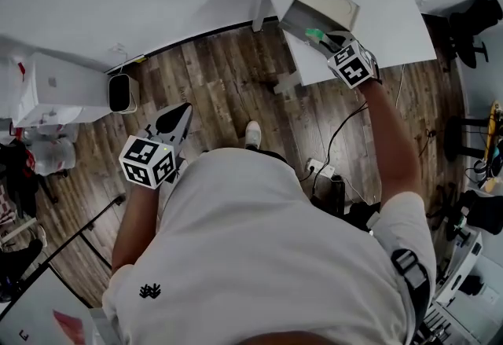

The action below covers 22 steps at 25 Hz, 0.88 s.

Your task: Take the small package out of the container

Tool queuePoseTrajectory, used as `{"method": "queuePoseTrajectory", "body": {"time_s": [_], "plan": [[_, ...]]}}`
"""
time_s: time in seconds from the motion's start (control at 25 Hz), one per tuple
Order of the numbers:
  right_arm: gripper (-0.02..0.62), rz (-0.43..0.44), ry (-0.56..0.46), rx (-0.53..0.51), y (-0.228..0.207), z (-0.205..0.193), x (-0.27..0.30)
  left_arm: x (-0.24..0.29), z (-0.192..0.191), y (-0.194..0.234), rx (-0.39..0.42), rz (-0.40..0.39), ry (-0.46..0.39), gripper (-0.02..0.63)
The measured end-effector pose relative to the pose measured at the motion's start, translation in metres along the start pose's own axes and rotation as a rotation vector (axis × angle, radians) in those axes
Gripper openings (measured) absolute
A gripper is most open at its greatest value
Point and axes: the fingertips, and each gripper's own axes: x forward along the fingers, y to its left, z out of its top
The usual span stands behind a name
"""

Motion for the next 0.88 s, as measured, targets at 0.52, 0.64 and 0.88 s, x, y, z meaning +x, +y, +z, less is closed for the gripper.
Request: {"method": "queuePoseTrajectory", "body": {"time_s": [0.52, 0.64, 0.88], "plan": [[0.094, -0.045, -0.077, 0.224, 0.137, 0.031, -0.072, -0.067, -0.044, 0.030, 0.012, -0.050, 0.013, 0.007], [0.094, -0.050, -0.104, 0.291, 0.171, 0.038, -0.088, -0.083, -0.048, 0.042, 0.045, -0.038, 0.011, 0.006], [0.094, -0.056, -0.142, 0.410, 0.229, 0.047, -0.113, -0.103, -0.061, 0.058, 0.061, -0.052, 0.021, 0.007]]}}
